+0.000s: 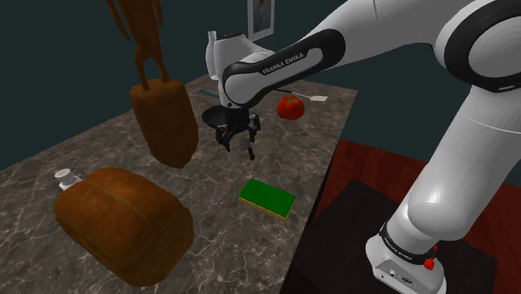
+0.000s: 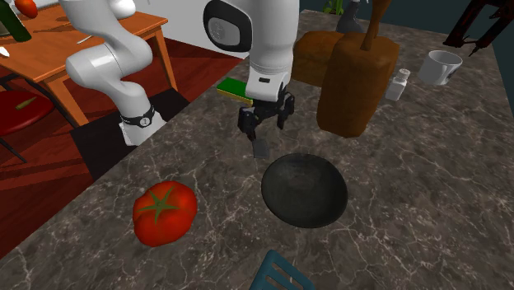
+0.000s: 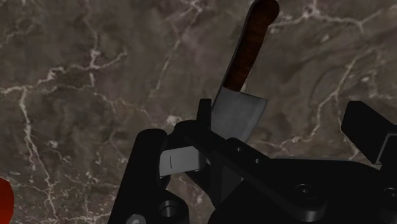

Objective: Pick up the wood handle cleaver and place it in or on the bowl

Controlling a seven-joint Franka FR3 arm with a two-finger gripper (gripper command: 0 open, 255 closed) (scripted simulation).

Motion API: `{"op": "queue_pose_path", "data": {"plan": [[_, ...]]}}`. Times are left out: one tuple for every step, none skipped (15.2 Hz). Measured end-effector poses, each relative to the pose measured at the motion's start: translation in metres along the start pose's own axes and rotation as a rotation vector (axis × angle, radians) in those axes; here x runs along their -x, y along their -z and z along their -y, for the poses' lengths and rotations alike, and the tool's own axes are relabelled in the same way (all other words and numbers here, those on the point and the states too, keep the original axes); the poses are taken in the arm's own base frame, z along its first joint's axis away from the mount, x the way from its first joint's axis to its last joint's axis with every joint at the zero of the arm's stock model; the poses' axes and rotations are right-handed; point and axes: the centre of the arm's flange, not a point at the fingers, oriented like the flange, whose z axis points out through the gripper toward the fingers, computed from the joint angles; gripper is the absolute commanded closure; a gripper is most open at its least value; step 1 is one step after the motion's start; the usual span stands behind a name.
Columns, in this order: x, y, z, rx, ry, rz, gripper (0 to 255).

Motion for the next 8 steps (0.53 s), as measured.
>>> {"op": "queue_pose_path", "data": {"plan": [[0.0,-0.0001,0.0,0.0,0.0,0.0,0],[0.0,-0.0001,0.0001,0.0,0.0,0.0,0],[0.0,-0.0001,0.0001,0.0,0.0,0.0,255],[0.0,-0.0001,0.0001,0.0,0.0,0.0,255],[0.0,-0.0001,0.0001,0.0,0.0,0.0,255],[0.0,-0.0001,0.0001,0.0,0.0,0.0,255],[0.0,-0.0001,0.0001,0.0,0.0,0.0,255],[0.0,-0.0001,0.0001,0.0,0.0,0.0,255]]}}
